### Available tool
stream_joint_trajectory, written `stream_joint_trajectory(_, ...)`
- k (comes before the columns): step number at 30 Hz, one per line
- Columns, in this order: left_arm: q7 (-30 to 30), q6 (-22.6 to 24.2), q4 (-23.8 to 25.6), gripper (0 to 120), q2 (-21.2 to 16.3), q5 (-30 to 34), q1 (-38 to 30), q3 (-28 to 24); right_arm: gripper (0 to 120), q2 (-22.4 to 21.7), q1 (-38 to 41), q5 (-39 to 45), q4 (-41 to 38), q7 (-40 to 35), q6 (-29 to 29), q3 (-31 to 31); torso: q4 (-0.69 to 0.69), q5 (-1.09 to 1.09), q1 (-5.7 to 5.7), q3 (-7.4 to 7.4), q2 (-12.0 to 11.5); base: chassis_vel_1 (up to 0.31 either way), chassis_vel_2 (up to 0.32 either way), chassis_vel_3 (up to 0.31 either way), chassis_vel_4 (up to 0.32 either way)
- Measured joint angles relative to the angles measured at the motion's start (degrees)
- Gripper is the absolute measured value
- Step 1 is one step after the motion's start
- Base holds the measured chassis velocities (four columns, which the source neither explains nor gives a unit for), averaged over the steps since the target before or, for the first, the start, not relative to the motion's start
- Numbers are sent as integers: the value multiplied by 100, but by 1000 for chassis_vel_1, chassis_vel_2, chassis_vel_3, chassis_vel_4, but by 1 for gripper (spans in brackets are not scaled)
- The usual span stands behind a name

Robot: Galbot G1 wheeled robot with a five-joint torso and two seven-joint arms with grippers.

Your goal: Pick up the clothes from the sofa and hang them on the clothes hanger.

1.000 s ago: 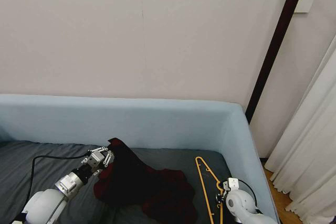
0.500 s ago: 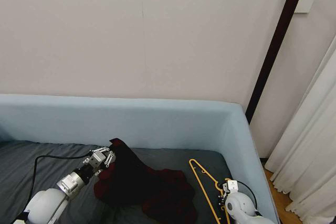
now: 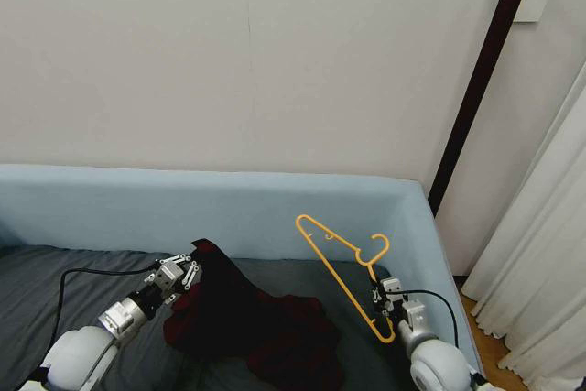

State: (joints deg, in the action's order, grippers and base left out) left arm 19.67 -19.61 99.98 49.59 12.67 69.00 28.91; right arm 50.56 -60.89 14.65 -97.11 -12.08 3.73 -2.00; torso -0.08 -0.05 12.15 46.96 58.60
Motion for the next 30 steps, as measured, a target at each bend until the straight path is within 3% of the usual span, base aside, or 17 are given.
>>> stream_joint_trajectory(2,12,5,52,0,-8,76,-39,2,4,-1,-259,-1627,57,78,701,13,0,1,0,0,0,0,0,0,0)
stream_joint_trajectory(4,20,23,107,0,-16,125,-44,9,4,88,-395,-2630,79,-85,807,37,0,1,0,0,0,0,0,0,0)
stream_joint_trajectory(8,26,33,215,0,-29,195,-24,34,4,234,-447,-3489,34,-511,663,-70,1,0,0,0,0,0,0,0,0)
stream_joint_trajectory(13,34,34,433,0,-20,236,109,71,4,365,-326,-3772,-39,-903,327,-388,2,0,0,0,0,0,0,0,0)
stream_joint_trajectory(18,59,35,734,0,64,161,348,95,4,448,-186,-3408,-287,-1093,66,-856,2,0,0,0,0,0,0,0,0)
stream_joint_trajectory(30,68,-21,703,0,207,-26,388,125,4,376,-94,-3011,-669,-992,17,-1275,0,-1,0,0,0,0,0,0,0)
